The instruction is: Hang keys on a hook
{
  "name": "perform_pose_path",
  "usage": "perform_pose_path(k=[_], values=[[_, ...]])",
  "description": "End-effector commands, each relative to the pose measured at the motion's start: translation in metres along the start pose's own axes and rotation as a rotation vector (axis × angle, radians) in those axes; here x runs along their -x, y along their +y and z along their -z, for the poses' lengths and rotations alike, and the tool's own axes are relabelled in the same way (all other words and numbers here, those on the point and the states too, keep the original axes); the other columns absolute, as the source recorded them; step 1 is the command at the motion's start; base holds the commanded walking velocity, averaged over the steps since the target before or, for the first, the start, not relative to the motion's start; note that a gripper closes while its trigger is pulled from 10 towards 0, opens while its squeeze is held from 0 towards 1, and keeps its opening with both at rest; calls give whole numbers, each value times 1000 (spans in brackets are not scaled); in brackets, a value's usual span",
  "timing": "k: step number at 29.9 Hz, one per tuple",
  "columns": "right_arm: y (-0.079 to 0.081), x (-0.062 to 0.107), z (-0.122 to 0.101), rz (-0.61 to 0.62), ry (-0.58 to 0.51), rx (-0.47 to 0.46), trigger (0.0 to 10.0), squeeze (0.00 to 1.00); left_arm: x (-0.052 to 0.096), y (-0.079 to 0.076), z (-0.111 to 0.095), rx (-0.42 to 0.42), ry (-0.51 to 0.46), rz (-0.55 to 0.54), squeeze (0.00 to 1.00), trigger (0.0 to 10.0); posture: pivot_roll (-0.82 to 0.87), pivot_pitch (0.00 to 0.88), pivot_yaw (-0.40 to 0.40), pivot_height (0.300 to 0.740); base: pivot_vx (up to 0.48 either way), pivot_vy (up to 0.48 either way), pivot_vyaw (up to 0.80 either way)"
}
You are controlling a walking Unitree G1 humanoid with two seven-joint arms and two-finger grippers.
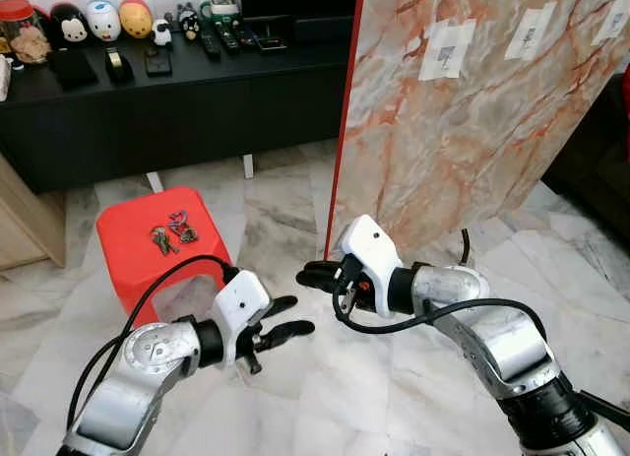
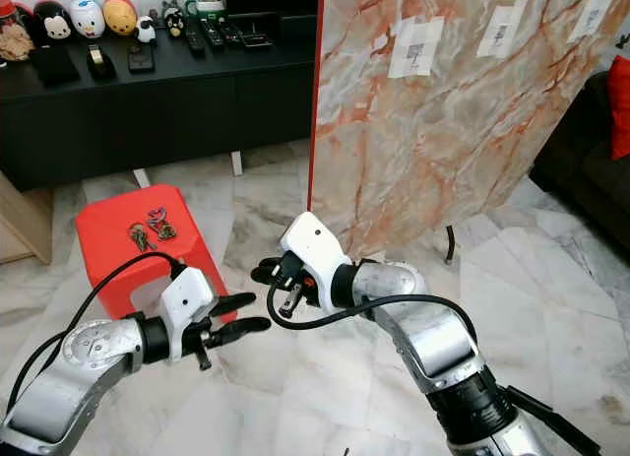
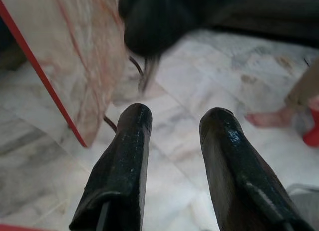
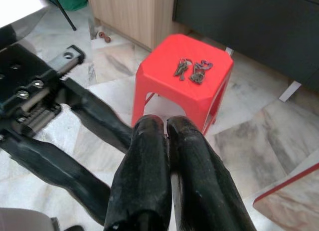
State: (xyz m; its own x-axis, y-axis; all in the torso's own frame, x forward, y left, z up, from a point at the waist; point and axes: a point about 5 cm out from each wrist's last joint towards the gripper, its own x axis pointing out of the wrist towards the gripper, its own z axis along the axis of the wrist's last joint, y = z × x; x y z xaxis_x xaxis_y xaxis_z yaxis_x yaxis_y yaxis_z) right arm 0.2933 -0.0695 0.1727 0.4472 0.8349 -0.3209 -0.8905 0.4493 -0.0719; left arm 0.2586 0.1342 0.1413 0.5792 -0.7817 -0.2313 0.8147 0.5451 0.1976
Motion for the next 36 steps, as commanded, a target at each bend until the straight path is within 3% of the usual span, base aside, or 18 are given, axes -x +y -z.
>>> perform_pose_path(k=[1, 10, 34, 35, 36], values=[[-1, 0, 2, 2, 8, 4, 0, 0, 0, -2, -2, 7, -15, 3, 0, 10000, 134, 135, -126, 740, 0, 0, 0], [1, -2, 3, -7, 11, 7, 0, 0, -9, -2, -10, 4, -69, -46, 0, 9843, 133, 134, -125, 740, 0, 0, 0], [6, -2, 3, -69, 12, 48, 0, 0, -11, 1, -11, -14, -78, -70, 0, 10000, 134, 135, -127, 740, 0, 0, 0], [6, -2, 3, -68, 12, 49, 0, 0, -11, 0, -11, -12, -77, -65, 0, 8471, 134, 135, -127, 740, 0, 0, 0], [6, -2, 3, -68, 13, 49, 0, 0, -11, 0, -11, -11, -77, -63, 0, 3804, 134, 135, -127, 740, 0, 0, 0]])
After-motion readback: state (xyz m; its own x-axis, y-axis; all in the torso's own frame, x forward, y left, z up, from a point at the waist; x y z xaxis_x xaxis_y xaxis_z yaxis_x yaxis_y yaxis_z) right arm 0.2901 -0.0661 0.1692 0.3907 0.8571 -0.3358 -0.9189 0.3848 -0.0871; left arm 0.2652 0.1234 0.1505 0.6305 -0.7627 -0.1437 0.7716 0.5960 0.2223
